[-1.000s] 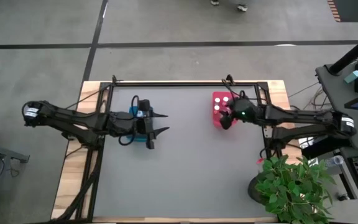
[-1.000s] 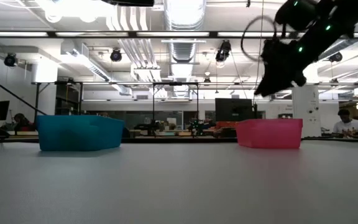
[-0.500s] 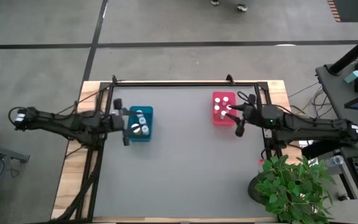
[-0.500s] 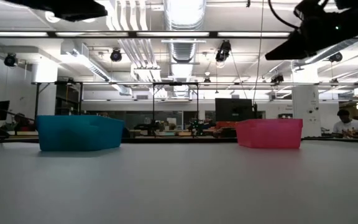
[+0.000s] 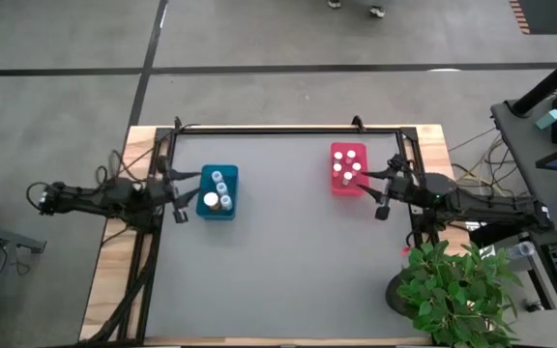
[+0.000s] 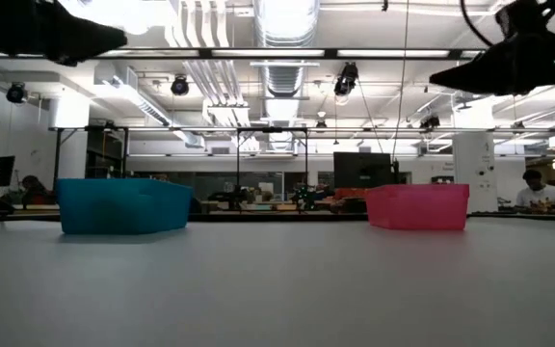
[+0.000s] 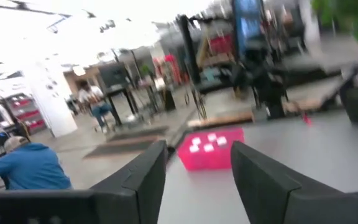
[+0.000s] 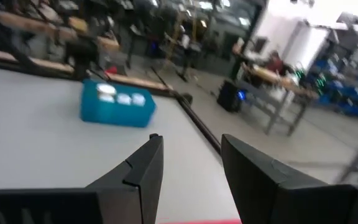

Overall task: Pick and place medicine bottles into bin by pill shape (circle, oval)
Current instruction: Return to Home Position

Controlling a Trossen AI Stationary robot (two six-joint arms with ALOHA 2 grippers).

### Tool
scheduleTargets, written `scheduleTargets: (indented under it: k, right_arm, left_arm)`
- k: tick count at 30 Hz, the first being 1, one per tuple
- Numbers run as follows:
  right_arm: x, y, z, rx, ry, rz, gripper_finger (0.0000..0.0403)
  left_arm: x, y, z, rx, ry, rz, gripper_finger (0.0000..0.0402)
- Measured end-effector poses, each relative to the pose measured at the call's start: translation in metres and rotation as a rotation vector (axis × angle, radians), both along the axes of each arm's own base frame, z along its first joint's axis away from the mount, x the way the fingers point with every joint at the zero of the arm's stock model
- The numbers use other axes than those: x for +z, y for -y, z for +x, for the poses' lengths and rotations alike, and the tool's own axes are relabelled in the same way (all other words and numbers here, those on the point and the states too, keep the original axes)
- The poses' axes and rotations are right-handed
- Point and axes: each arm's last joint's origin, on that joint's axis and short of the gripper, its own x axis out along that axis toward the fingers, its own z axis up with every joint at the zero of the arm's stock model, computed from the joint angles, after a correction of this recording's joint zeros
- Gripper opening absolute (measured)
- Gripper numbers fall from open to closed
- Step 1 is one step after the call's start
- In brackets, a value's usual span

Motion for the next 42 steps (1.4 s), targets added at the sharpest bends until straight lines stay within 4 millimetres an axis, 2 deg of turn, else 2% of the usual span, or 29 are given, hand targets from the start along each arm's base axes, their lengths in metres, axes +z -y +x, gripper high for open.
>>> scheduleTargets:
  k: [7, 13, 16, 20, 23, 32, 42]
  right_arm:
    - [-0.005, -0.004, -0.011, 0.058, 0.073, -0.096, 0.0149]
    - [-0.018, -0.006, -0.011, 0.142, 0.107, -0.112, 0.0148]
    - [-0.027, -0.007, -0.007, 0.182, 0.1, -0.091, 0.0148]
    - [-0.029, -0.01, -0.006, 0.269, 0.091, -0.059, 0.0148]
    - [-0.029, -0.01, -0.006, 0.277, 0.1, -0.006, 0.0148]
    - [-0.031, -0.01, -0.005, 0.311, 0.138, 0.345, 0.0148]
    - [-0.031, -0.01, -0.005, 0.313, 0.144, 0.381, 0.0148]
  left_arm:
    - [-0.018, -0.002, -0.011, 0.011, 0.081, -0.045, 0.0119]
    - [-0.03, -0.001, -0.003, 0.013, 0.087, -0.062, 0.0082]
    - [-0.041, 0.0, 0.0, 0.002, 0.058, -0.066, 0.0067]
    - [-0.059, 0.002, 0.005, -0.043, 0.065, -0.102, 0.0049]
    - [-0.063, 0.002, 0.006, -0.057, 0.048, -0.147, 0.0038]
    - [-0.063, 0.002, 0.007, -0.058, 0.055, -0.168, 0.0028]
    - [-0.064, 0.002, 0.007, -0.057, 0.046, -0.167, 0.0028]
